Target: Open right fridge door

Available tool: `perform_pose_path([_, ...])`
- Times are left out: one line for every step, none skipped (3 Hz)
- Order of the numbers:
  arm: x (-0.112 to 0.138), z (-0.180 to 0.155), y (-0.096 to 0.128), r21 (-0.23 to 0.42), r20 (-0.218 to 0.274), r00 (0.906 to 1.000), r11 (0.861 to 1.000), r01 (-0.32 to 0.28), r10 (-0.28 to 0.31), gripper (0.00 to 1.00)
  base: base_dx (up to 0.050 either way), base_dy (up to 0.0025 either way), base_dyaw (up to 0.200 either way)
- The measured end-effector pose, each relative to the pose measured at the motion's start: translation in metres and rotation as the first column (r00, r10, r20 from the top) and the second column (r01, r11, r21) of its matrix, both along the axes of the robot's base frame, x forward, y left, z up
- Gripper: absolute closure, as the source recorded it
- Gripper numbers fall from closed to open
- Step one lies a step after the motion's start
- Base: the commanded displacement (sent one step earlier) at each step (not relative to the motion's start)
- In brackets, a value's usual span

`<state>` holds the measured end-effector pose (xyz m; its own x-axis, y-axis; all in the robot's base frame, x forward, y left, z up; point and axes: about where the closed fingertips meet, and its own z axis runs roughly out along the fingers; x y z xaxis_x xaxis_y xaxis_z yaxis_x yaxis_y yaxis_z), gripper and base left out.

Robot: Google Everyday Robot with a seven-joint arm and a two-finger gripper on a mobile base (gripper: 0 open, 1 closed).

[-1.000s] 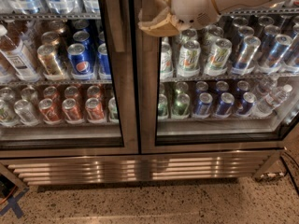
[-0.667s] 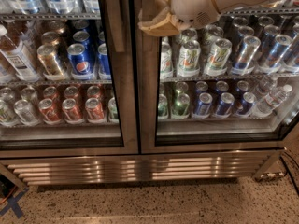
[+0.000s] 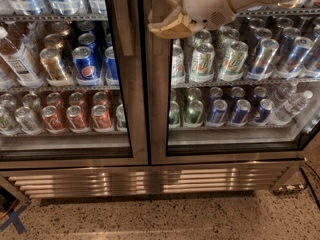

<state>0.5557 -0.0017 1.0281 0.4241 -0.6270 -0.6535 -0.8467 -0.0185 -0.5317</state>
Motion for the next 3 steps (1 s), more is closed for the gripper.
perform_pose_path([-0.0004,-0.0004,0.0003,-0.010,0.000,1.0000,1.000,-0.001,0.001,1.00,0.000,0.00000,0.000])
perform_pose_path([0.0000,0.0001,0.0000,-0.014,0.000,1.0000,1.000,-0.006,0.006,1.00,-0.036,-0.00002,0.000])
perform_pose_path([0.0000,0.0001,0.0001,-0.014,0.000,1.0000,1.000,-0.006,0.006,1.00,0.000,0.00000,0.000])
